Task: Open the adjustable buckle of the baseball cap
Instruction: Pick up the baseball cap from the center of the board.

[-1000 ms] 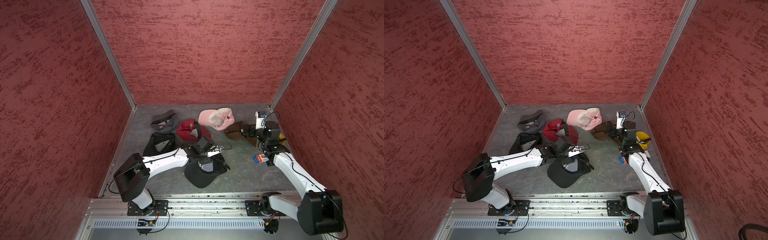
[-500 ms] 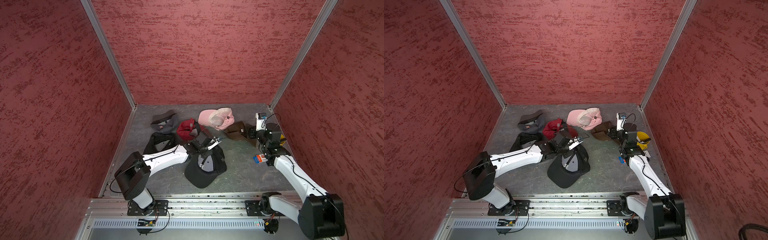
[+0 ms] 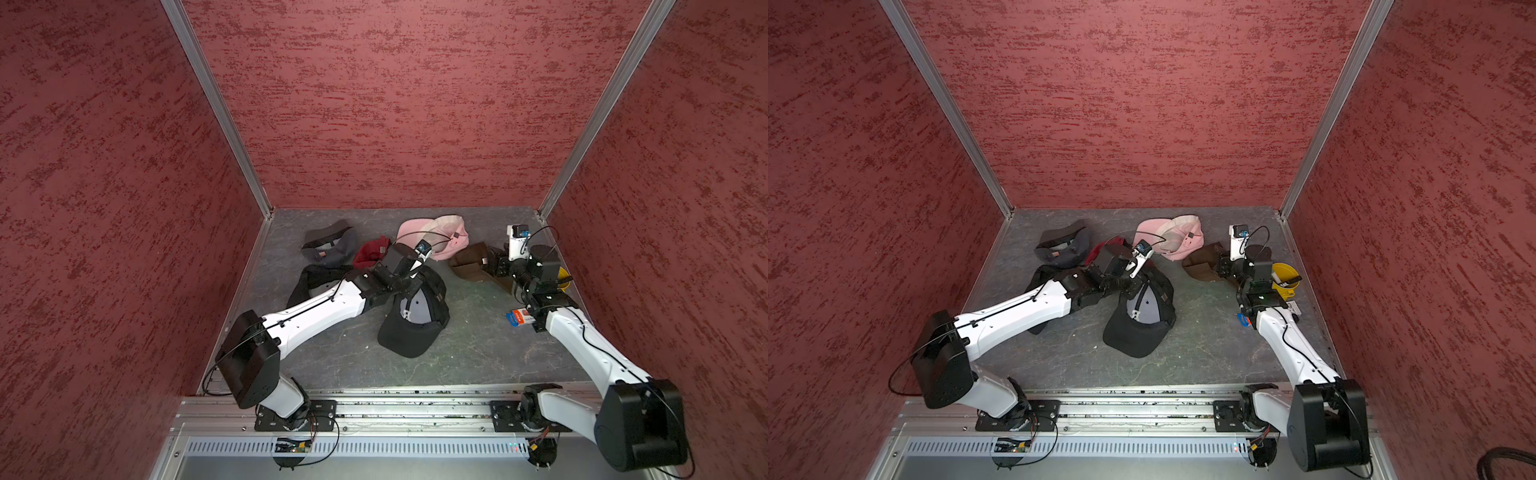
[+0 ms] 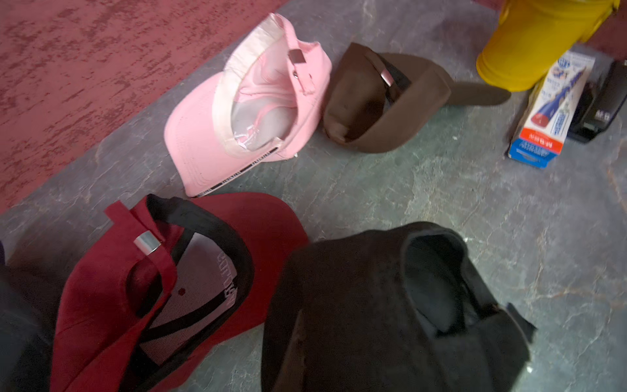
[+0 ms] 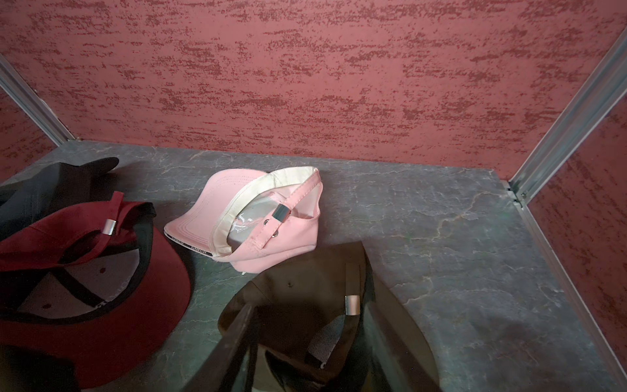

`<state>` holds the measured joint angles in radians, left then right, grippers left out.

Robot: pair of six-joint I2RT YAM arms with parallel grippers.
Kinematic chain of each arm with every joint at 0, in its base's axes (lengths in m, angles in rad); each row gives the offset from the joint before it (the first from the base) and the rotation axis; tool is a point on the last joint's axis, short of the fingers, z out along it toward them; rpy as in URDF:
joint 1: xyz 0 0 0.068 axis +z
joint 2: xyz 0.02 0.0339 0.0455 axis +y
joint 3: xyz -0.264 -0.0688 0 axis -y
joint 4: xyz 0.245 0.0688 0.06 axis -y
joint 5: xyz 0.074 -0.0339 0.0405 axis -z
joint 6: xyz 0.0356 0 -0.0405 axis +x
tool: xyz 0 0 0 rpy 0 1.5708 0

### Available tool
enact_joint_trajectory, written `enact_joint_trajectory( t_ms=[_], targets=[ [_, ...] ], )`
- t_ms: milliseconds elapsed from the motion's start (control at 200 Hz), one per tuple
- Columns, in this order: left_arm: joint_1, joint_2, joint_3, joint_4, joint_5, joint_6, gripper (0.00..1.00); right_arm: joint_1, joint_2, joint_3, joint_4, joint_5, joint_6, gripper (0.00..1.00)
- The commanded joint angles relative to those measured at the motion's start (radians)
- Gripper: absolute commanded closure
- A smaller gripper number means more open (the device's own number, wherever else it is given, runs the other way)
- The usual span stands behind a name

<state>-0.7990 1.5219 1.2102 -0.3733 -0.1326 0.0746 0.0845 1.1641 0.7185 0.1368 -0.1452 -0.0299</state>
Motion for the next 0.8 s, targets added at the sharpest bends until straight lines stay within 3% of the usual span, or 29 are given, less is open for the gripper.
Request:
enact_joint_trajectory(
  t_ms=[0, 491, 716, 791],
  targets=[
    [0.032, -0.051, 0.039, -0.015, 0.018, -0.112, 1.00, 0.006, 0.000, 0.013, 0.010, -0.044, -0.001, 0.50],
    [0.147, -0.110, 0.125, -0.031, 0.096, -0.296, 1.00, 0.104, -0.135, -0.126, 0.173, -0.241, -0.072, 0.48],
    [0.174, -0.133, 0.141, -0.001, 0.122, -0.389, 1.00, 0.230, -0.155, -0.202, 0.277, -0.220, -0.103, 0.48],
    [0.177, -0.140, 0.142, 0.013, 0.132, -0.403, 1.00, 0.278, -0.146, -0.226, 0.323, -0.173, -0.101, 0.40]
  ],
)
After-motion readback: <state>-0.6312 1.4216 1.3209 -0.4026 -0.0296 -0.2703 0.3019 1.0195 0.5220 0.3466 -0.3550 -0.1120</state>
